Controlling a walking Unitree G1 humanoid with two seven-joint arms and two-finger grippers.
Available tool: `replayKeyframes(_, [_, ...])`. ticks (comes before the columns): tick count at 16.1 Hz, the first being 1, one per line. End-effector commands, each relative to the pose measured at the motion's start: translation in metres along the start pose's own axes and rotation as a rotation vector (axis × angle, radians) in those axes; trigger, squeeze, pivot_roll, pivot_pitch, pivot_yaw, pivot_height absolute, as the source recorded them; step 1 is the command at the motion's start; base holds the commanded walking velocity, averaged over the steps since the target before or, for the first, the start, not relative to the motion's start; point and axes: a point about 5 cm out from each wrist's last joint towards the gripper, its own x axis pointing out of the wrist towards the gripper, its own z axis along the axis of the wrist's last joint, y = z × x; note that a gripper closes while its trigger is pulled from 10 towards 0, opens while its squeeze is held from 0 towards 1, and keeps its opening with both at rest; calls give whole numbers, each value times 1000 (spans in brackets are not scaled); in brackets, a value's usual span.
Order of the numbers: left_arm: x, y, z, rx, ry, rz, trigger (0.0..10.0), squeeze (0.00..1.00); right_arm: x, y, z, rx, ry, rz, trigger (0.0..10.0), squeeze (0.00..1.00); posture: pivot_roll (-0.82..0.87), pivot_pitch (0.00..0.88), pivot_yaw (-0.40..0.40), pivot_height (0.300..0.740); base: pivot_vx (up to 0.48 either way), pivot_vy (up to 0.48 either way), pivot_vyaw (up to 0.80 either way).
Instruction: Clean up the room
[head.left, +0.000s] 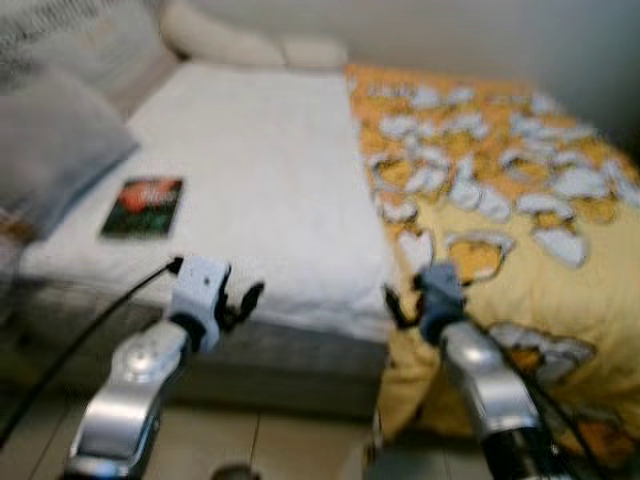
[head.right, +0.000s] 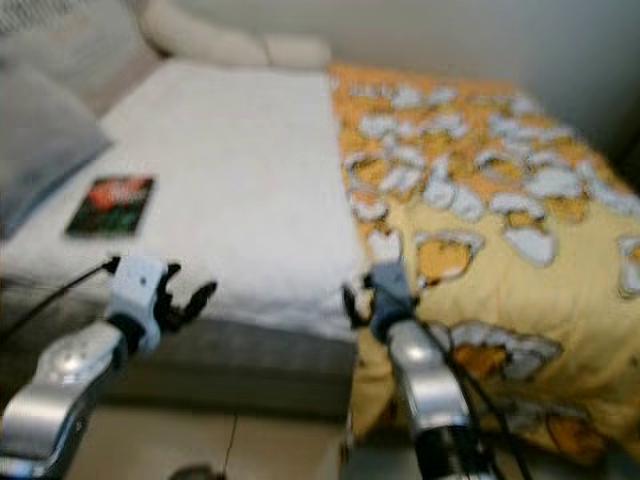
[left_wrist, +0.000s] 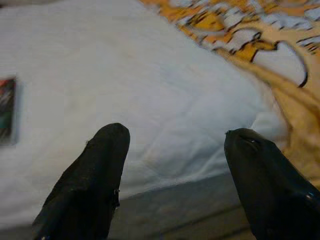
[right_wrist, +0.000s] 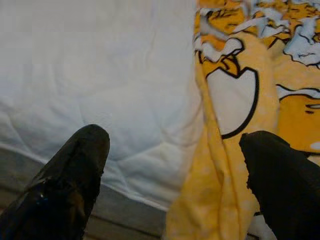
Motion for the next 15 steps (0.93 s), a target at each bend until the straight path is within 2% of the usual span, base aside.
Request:
replayKeyframes(1, [1,3,4,5,-18,40,10000,0,-7,-4,5,65,-54,-30,10000,0,18,0,-56,740,0,0,0])
replayKeyframes(3, [1,3,6,-22,-47,83,10000,0,-22,-4,4,171,-120,-52,10000,0,13,0,-56,740,0,0,0])
replayKeyframes(7, [-2,8,7,-43,-62,135,10000,0,-32,-1,10,232,-204,-48,10000,0,12,0,-57,740,0,0,0])
replayKeyframes(15, [-5,8,5,-54,-59,139,10000,0,-31,-7,10,215,-187,-65,10000,0,16,0,-57,740,32,0,0])
